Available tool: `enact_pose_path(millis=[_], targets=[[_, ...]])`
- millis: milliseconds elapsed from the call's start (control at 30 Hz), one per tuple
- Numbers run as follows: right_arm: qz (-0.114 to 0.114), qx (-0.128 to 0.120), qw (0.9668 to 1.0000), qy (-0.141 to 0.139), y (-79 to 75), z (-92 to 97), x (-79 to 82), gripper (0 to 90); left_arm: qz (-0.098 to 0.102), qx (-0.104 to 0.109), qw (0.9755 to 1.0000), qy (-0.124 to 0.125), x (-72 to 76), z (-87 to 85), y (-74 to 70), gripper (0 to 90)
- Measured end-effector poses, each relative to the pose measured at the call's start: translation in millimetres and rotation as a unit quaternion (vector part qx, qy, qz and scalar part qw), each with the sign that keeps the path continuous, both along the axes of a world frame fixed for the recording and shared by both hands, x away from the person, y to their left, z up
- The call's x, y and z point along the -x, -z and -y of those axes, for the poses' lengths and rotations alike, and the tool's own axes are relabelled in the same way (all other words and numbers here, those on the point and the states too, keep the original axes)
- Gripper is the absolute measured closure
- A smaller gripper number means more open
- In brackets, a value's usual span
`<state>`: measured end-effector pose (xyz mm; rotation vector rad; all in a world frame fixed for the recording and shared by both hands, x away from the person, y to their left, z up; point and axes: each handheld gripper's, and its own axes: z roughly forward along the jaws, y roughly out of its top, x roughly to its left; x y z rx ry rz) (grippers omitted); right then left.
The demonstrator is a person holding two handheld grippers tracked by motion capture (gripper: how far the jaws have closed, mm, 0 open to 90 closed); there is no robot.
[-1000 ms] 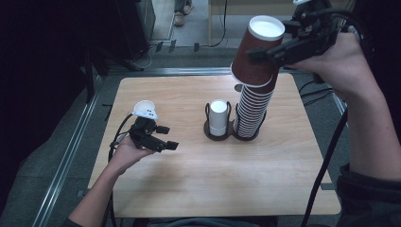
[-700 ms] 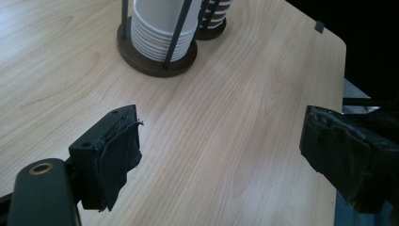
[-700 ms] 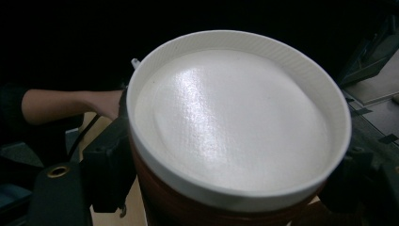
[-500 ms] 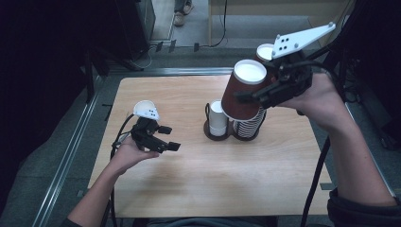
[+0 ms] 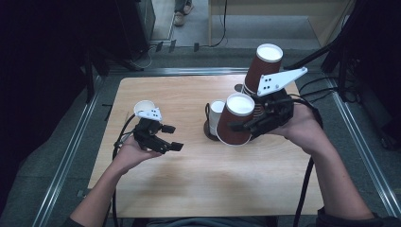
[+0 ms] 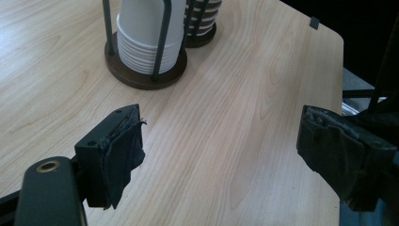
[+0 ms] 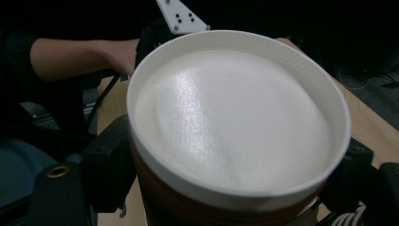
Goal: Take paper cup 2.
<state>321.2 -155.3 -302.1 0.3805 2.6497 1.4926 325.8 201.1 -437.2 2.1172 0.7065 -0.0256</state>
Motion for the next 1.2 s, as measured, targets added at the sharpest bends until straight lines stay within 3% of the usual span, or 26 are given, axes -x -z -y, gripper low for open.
enact_pose_path(millis=[167,500,600,967,1200], targets=[[-0.010,-0.006,0.9999,-0.003,25.1,-1.4,0.6,20.6,0.005,-0.005,1.0000,0.003,0.7,2.2,0.8,14.8],[-0.028,0.010,0.9996,0.003,76.9,-1.7,0.5,20.6,0.025,-0.013,0.9995,0.014,3.2,7.3,6.2,14.9],[-0.037,0.008,0.9993,0.006,91.0,-2.0,1.1,20.6,0.022,-0.016,0.9995,0.018,3.5,10.0,7.2,14.9],[-0.047,0.013,0.9988,0.008,125.1,-8.1,2.4,20.6,-0.002,0.000,0.9996,0.028,3.2,15.6,13.0,12.6],[-0.043,0.014,0.9990,0.005,140.7,-13.8,2.6,20.6,-0.004,-0.013,0.9990,0.043,5.9,23.0,21.0,9.8]])
